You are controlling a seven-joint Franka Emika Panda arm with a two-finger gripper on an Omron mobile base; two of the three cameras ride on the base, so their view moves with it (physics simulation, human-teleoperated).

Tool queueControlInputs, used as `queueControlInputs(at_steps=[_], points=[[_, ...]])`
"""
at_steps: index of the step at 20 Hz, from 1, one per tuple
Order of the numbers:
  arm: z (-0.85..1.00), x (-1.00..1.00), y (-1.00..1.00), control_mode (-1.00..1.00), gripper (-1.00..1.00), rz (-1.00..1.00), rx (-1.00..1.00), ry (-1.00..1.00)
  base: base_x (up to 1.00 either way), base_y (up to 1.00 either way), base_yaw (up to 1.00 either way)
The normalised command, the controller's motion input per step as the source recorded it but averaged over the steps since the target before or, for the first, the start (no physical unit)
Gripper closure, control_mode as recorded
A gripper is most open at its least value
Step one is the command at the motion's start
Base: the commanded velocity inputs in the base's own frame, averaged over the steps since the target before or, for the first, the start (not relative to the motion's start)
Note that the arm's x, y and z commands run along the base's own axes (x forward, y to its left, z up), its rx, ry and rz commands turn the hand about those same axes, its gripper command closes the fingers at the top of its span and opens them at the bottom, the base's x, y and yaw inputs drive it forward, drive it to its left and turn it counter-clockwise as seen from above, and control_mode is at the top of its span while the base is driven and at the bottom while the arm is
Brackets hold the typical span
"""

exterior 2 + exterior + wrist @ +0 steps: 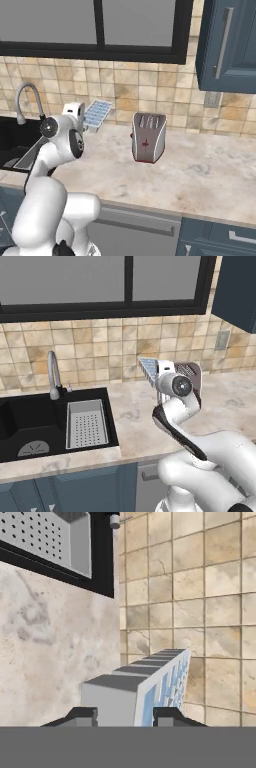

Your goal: The ice cube tray has been filled with water. Take the tray and place it in the freezer to make ice. Close the freezer door after placing the tray.

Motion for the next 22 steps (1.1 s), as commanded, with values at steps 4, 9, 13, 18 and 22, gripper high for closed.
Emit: queueControlInputs(at_steps=[4,9,13,18,22], points=[[0.76,-0.58,-0.12,-1.0,1.0,0.19,-0.04,0.0,0.0,0.0,0.0],[0.65,-0.76,-0.25,-1.0,1.0,0.26,-0.07,-0.08,0.0,0.0,0.0],[0.56,-0.76,-0.27,-1.0,1.0,0.3,-0.1,-0.13,0.0,0.0,0.0],[0.5,-0.6,-0.29,-1.0,1.0,0.29,-0.13,-0.04,0.0,0.0,0.0],[0.35,-0.57,-0.23,-1.0,1.0,0.21,-0.15,0.0,0.0,0.0,0.0]])
